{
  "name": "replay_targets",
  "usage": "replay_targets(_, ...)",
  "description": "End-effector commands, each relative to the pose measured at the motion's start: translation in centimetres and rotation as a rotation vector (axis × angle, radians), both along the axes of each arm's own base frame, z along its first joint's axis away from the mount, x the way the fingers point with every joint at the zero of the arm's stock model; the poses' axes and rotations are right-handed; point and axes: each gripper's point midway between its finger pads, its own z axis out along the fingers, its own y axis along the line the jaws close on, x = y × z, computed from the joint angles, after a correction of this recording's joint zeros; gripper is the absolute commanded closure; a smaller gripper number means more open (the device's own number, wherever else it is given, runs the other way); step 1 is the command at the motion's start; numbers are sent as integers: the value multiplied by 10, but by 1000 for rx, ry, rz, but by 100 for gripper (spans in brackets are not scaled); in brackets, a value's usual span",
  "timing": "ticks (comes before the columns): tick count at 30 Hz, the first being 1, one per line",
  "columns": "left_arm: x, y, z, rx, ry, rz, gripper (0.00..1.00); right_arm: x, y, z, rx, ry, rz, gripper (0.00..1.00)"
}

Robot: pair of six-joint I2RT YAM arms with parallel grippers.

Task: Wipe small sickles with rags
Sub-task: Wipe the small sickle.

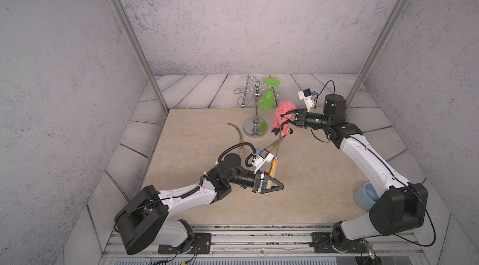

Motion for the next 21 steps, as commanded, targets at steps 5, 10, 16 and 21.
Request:
replay_targets(5,7,-12,14,-11,-70,-1,100,-22,4,11,48,-15,48,89)
replay_targets(10,16,-14,13,54,-155,41,100,-28,0,10,77,19,13,89)
replay_targets(16,22,-16,16,71,-192,54,100,-35,1,18,123,30,4,89)
replay_targets(21,32,-18,13,76,-204,87,100,-40,5,21,157,48,10,89)
